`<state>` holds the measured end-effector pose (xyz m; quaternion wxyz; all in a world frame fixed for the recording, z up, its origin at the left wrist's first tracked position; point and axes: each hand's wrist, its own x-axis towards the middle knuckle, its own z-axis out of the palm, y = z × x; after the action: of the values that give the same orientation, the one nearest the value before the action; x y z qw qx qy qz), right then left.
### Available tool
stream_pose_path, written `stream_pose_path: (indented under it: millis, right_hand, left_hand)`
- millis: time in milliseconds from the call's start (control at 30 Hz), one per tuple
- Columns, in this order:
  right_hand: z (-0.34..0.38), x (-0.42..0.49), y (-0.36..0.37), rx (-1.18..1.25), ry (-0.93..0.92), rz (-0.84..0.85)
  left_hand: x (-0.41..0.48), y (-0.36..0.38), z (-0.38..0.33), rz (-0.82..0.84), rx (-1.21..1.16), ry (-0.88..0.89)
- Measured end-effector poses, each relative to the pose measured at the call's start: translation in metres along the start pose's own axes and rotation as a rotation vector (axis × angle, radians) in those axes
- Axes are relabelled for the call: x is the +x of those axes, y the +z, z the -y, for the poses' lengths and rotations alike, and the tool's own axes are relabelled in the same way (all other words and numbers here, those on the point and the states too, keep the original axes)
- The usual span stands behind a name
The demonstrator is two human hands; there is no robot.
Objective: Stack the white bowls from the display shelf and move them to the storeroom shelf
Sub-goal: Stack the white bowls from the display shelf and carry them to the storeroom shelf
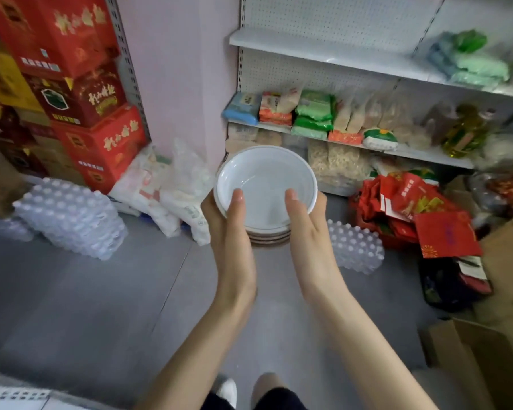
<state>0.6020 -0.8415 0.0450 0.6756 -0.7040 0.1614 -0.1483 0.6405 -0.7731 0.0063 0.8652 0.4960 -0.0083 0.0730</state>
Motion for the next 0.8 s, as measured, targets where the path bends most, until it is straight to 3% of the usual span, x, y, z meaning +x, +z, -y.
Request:
stream_pose_path:
  millis: [333, 800]
  right_hand:
    - [-0.008, 0.231, -0.051, 0.078, 0.046, -0.071]
    - [0.012, 0.588, -0.131, 0.050, -0.037, -0.056]
  left_hand:
    - [0.168, 0.128, 0.096, 0.076, 0.110, -0.107]
    - [0.417, 0.353, 0.215, 0.079, 0.045, -0.095]
